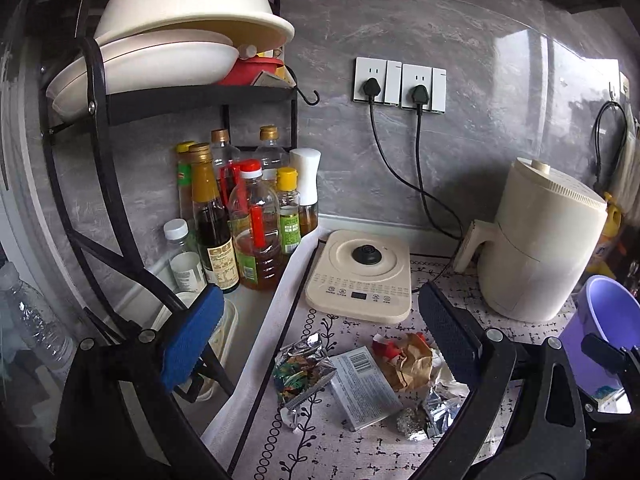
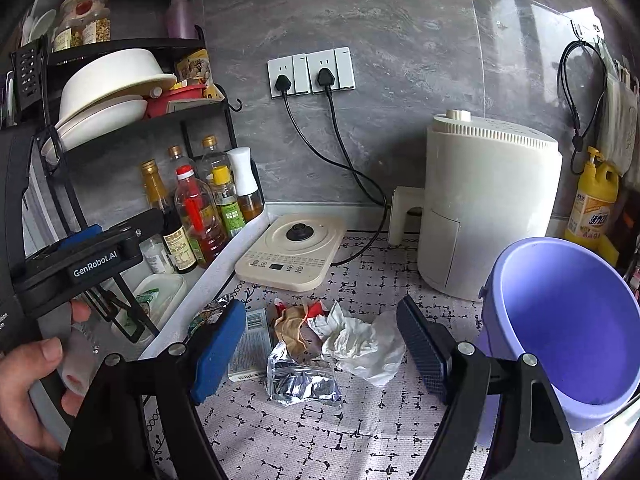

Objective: Collect trash
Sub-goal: 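Open both grippers over the purple bucket and return to the pile, then grasp snack bag with left gripper while right gripper grasps foil packet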

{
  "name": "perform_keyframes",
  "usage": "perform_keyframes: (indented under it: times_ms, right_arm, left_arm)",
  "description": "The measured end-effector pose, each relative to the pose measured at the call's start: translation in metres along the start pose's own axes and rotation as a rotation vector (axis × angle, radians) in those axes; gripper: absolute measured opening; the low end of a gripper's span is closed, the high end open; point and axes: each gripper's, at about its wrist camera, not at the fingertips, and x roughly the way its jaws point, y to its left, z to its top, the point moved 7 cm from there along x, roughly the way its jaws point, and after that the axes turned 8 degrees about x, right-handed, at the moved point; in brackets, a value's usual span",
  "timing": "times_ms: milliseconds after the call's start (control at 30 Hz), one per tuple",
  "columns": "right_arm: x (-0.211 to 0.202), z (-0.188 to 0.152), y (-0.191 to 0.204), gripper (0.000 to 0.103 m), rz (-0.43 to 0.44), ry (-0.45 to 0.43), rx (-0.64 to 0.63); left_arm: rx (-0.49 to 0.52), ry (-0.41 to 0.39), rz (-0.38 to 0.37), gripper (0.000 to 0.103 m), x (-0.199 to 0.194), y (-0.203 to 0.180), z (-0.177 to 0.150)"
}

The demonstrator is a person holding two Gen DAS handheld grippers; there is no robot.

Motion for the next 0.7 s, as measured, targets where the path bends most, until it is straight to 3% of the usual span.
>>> perform_keyframes:
  times_ms: [400,700]
  right_arm:
    - [0.054,-0.048,0.008,0.072,0.021,0.169,-0.051]
    - [0.091,-0.074,0.009,0.068,0.027,0.249,-0.081]
  left_arm:
    - [-0.020,0.147,0.037,0.095,0.035,0.011,-0.063]
    - [-0.026,0.227,0.018,0.075,0.072,0.005,-0.096]
